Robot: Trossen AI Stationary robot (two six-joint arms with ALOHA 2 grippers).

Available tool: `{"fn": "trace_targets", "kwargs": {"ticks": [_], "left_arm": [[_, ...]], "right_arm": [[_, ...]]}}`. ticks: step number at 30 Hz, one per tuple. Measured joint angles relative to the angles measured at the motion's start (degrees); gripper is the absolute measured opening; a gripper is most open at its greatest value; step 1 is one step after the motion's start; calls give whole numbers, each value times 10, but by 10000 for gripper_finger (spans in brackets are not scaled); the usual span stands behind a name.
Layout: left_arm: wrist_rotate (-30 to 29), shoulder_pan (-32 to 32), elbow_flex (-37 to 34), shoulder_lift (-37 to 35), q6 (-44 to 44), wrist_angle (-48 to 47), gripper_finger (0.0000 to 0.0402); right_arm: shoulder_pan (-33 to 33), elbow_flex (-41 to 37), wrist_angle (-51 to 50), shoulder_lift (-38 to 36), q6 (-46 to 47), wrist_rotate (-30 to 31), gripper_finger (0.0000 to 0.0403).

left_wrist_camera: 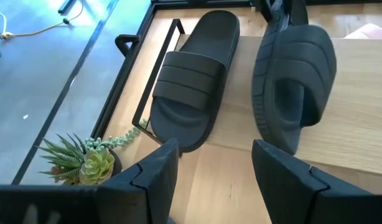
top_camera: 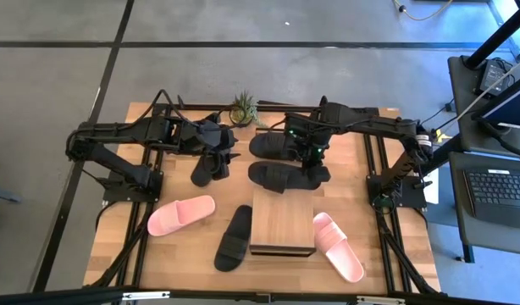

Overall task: Pick and place slides into the shelf
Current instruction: Put the black slipper on the shelf

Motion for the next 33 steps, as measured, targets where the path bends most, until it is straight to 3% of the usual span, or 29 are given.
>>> {"fn": "trace_targets", "kwargs": {"ticks": [6, 16, 22, 28, 33], "left_arm": [[0, 0, 0, 0, -1, 0, 195], [0, 0, 0, 0, -1, 0, 195], [0, 0, 0, 0, -1, 0, 195], [0, 0, 0, 0, -1, 0, 195], [0, 0, 0, 0, -1, 0, 195]], "right_arm": [[0, 1, 2, 2, -15, 21, 60], [-1, 0, 10, 2, -15, 76, 125], [-1, 0, 8, 2, -14, 81, 129], [-1, 0, 6, 3, 6, 151, 130], [-1, 0, 7, 2, 11, 158, 130]]}}
